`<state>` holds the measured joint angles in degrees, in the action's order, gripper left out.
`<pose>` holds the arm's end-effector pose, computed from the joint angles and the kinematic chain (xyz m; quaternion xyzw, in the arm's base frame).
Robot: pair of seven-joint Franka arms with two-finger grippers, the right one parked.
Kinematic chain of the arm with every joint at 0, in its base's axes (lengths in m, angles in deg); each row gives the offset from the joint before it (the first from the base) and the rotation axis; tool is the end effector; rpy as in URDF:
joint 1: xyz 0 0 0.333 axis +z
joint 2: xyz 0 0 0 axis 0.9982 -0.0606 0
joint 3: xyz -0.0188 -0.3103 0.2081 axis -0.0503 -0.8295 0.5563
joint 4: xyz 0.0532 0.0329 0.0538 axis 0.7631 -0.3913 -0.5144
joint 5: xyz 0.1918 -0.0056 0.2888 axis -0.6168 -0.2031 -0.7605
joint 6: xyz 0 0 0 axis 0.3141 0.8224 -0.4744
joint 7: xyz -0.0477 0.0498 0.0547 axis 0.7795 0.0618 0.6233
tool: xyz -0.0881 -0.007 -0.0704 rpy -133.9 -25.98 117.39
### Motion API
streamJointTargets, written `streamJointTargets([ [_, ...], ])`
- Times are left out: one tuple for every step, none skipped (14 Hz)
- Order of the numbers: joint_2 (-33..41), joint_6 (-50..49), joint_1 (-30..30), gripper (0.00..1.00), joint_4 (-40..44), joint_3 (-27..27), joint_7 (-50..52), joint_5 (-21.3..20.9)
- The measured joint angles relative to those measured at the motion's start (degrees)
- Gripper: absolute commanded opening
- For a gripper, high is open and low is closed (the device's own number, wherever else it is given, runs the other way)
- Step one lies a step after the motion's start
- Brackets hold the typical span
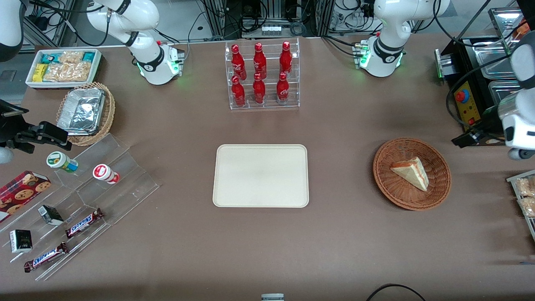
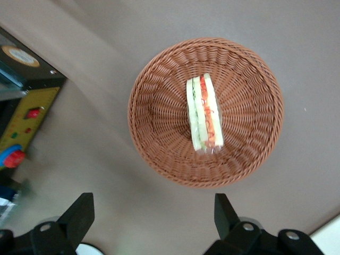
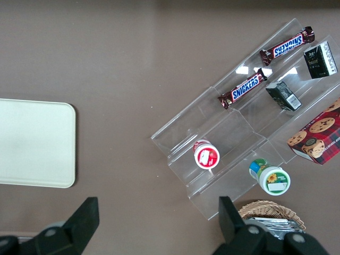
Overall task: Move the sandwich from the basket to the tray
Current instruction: 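Move the left gripper over the wicker basket above the sandwich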
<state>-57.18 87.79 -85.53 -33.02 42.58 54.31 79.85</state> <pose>0.5006 0.0477 0.5365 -0.9345 -0.3478 0.0705 0.0270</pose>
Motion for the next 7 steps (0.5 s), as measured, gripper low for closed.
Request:
streamJointTargets([
  [-0.02, 3.17, 0.0, 1.0, -2.31, 0.0, 2.29, 0.92],
  [-0.03, 6.5, 0.0, 1.0, -4.63, 0.0, 3.97, 1.91],
  [-0.07, 9.73, 0.01, 1.0, -6.76, 0.01, 5.33, 2.91],
  [-0.16, 12.94, 0.01, 1.0, -8.69, 0.01, 6.87, 4.0],
  [-0.47, 16.04, -0.01, 1.0, -10.24, 0.0, 8.65, 5.06],
  [-1.06, 18.52, -0.08, 1.0, -11.26, -0.02, 10.22, 5.55],
  [-1.99, 20.67, -0.22, 1.0, -11.9, -0.07, 11.45, 5.73],
])
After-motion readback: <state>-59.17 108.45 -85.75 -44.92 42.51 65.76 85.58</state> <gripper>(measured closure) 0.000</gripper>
